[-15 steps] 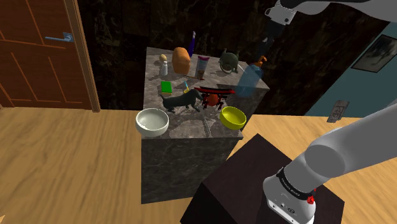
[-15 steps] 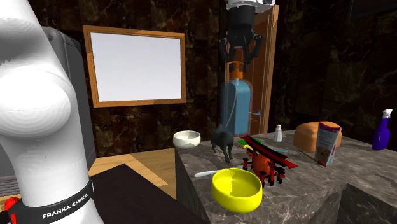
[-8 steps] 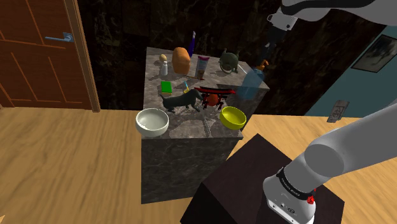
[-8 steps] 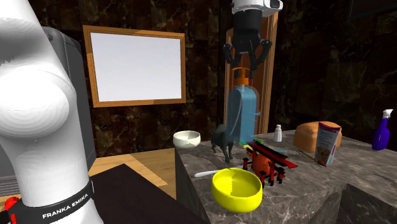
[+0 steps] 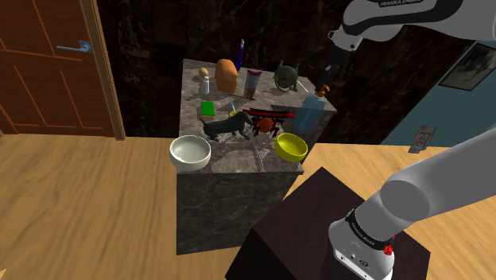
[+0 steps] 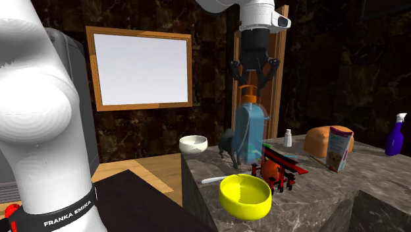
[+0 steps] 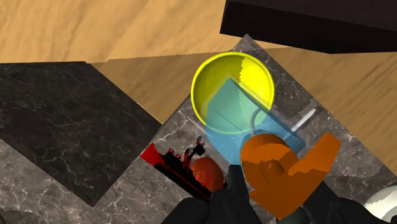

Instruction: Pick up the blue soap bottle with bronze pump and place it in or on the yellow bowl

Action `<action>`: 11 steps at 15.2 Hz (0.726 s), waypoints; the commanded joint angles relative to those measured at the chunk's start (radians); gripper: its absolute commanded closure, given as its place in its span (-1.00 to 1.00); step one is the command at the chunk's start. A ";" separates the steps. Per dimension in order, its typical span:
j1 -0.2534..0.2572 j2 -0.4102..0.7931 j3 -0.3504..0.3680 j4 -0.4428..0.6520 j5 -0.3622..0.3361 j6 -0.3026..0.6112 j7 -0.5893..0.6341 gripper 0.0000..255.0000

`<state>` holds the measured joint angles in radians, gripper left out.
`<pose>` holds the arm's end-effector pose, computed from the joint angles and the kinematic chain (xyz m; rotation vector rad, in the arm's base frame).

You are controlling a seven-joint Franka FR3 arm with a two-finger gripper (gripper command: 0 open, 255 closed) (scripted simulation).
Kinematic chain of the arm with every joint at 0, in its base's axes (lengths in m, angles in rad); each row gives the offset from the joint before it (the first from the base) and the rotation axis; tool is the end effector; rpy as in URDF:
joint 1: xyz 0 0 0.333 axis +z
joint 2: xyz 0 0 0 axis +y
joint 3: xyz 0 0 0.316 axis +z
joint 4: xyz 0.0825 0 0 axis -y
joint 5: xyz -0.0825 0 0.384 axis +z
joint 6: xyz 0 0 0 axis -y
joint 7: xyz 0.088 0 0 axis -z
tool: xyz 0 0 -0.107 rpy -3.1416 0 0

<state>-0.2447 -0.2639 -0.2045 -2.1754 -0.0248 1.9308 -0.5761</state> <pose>0.4271 -0.2141 0.5009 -3.1145 -0.2215 -0.0421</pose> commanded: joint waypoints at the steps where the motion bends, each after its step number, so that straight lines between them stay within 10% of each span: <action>1: 0.000 0.005 -0.001 -0.023 0.000 0.029 -0.001 1.00; 11: -0.001 0.043 -0.008 -0.123 0.006 0.166 -0.010 1.00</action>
<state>-0.2453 -0.2252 -0.2116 -2.2857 -0.0194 2.0791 -0.5847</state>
